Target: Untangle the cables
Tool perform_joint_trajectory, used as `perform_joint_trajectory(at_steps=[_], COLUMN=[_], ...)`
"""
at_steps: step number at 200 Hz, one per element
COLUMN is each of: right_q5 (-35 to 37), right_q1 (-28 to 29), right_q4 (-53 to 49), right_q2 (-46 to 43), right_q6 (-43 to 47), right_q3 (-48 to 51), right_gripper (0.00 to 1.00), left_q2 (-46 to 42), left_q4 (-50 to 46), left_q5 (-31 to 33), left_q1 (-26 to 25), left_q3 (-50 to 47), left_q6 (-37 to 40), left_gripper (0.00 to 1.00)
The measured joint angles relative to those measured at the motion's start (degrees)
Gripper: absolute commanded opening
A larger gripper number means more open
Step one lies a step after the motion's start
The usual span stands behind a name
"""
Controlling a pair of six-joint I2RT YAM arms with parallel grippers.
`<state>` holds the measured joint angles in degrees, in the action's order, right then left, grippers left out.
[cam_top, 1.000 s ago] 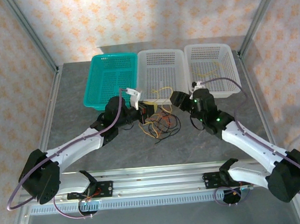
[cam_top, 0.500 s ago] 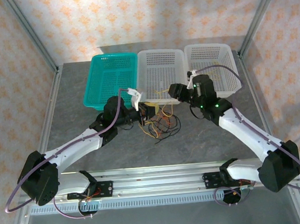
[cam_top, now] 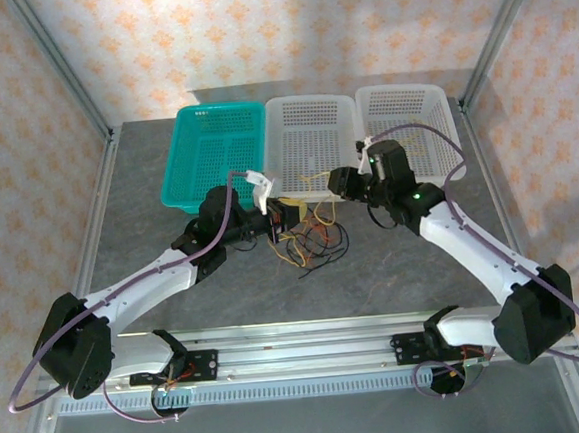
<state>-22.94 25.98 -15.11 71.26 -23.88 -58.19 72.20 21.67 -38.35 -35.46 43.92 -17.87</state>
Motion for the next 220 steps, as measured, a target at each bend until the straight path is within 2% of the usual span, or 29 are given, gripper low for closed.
perform_joint_trajectory(at_steps=[54,67,73,90,102,103,110,124,173,220], right_q5=[-0.04,0.76,1.49,4.09,6.29,6.40,7.61,9.92,21.42,33.86], right_q1=[-0.31,-0.33,-0.31,-0.31,-0.33,-0.33,-0.33,-0.33,-0.33,-1.16], right_q4=[-0.33,-0.35,-0.35,-0.50,-0.37,-0.37,-0.22,-0.09,-1.44,-4.20], right_q2=[-0.63,-1.09,-1.38,-2.78,-4.50,-4.63,-5.75,-7.76,-9.64,-8.09], right_q6=[-0.11,-0.28,-0.26,-0.35,-0.50,-0.52,-0.57,-0.74,-0.70,-0.70], right_q3=[0.00,0.00,0.00,0.00,0.15,0.15,0.42,1.05,1.53,0.79], right_gripper=[0.00,0.00,0.00,0.00,0.00,0.00,0.00,0.00,0.00,0.00], left_q2=[0.00,0.00,0.00,-0.17,-0.44,-0.46,-0.52,-0.57,0.00,6.54], left_q4=[0.00,-0.07,-0.17,-0.50,-0.68,-0.68,-0.83,-0.96,-3.32,-5.20], left_q5=[0.02,0.28,0.52,1.40,1.70,1.75,1.77,2.01,7.39,12.17], left_q1=[0.00,0.00,0.00,0.00,0.00,0.00,0.00,0.00,0.00,0.00], left_q3=[0.31,0.31,0.31,0.31,0.44,0.46,0.74,1.66,5.44,13.20], left_q6=[0.00,0.00,0.00,-0.15,-0.13,-0.11,-0.17,-0.42,-0.42,-0.50], left_gripper=[0.00,0.00,0.09,0.25,0.49,0.53,0.66,0.76,0.83,0.85])
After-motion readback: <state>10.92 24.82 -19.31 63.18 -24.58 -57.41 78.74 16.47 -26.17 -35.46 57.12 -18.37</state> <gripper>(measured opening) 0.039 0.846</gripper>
